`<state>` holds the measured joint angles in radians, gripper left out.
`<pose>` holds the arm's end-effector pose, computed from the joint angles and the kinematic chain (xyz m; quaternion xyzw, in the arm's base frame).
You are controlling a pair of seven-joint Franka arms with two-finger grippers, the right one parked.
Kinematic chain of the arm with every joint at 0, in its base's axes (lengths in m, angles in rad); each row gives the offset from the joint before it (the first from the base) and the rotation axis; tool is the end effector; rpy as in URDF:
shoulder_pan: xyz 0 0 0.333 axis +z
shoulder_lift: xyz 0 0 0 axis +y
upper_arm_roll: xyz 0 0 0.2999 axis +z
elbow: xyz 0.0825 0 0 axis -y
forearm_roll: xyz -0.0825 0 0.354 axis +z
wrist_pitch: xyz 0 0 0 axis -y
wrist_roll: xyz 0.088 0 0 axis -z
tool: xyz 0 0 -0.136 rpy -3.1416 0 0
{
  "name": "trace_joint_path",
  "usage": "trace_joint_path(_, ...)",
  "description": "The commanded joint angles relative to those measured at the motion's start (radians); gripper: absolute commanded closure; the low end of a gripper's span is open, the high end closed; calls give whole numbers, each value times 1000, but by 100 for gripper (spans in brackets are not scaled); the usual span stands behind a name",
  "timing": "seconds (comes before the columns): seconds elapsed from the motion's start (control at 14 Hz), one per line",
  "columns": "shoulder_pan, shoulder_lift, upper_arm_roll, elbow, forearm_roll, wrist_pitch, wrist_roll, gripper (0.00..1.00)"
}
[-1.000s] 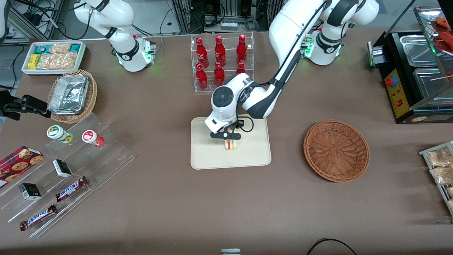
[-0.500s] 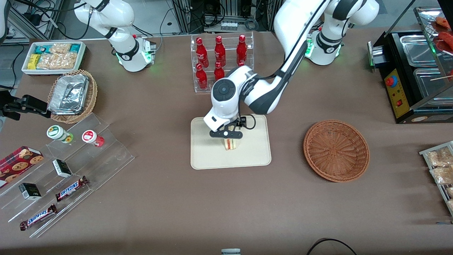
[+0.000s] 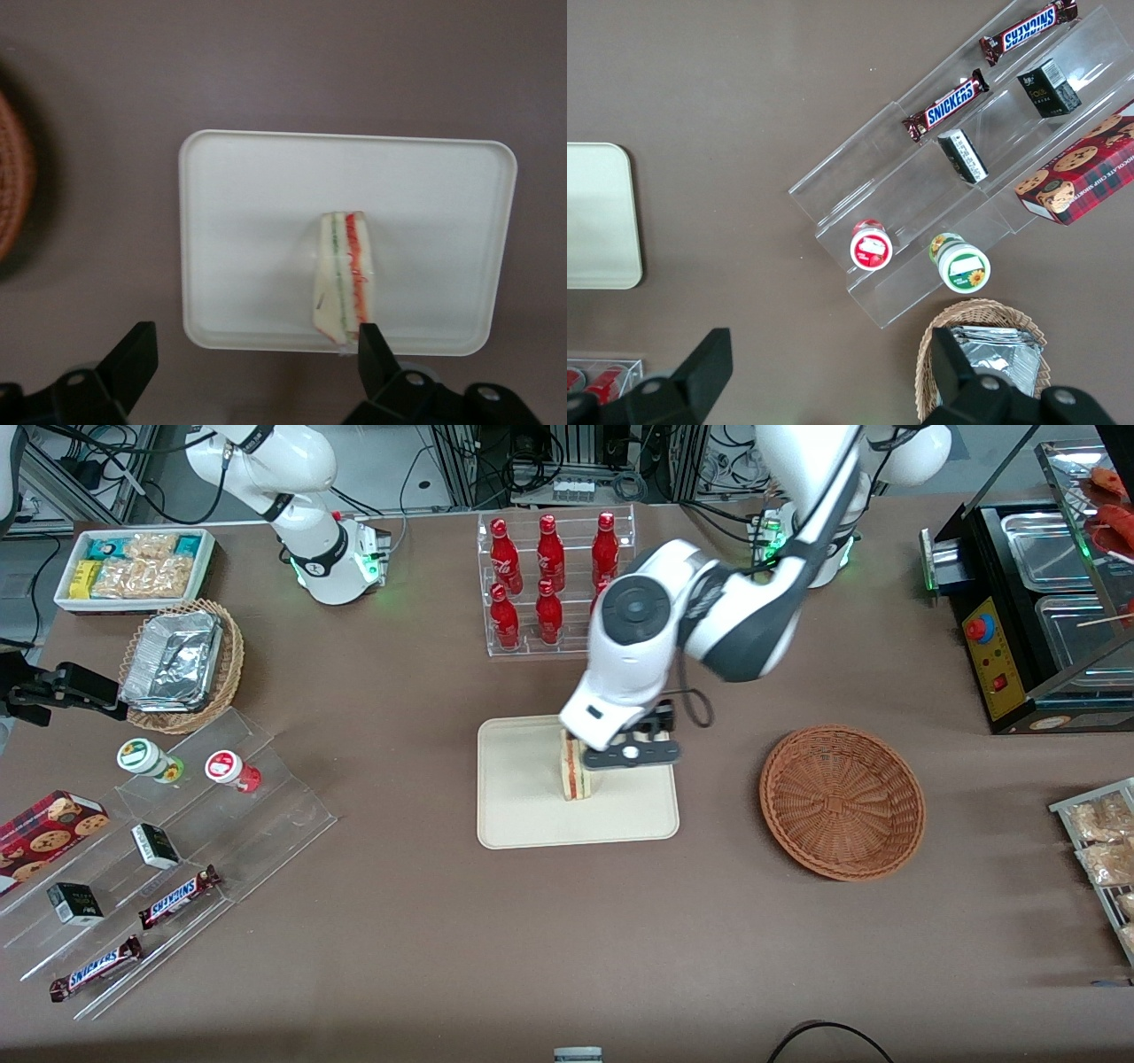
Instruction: Place sandwich from basket to tray
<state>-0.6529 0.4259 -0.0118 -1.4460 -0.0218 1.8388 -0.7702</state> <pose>0.5069 -0.3989 0.4070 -0.9982 -0.0563 0.0209 0.0011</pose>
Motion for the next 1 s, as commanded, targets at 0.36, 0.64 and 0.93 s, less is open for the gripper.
trace_joint_path(0.36, 271, -228, -7, -60, 16, -202, 179, 0)
trace_joint_path(0.64, 374, -372, -7, -189, 60, -217, 304, 0)
trace_joint_path(0.93, 490, -437, -7, -217, 60, -254, 471, 0)
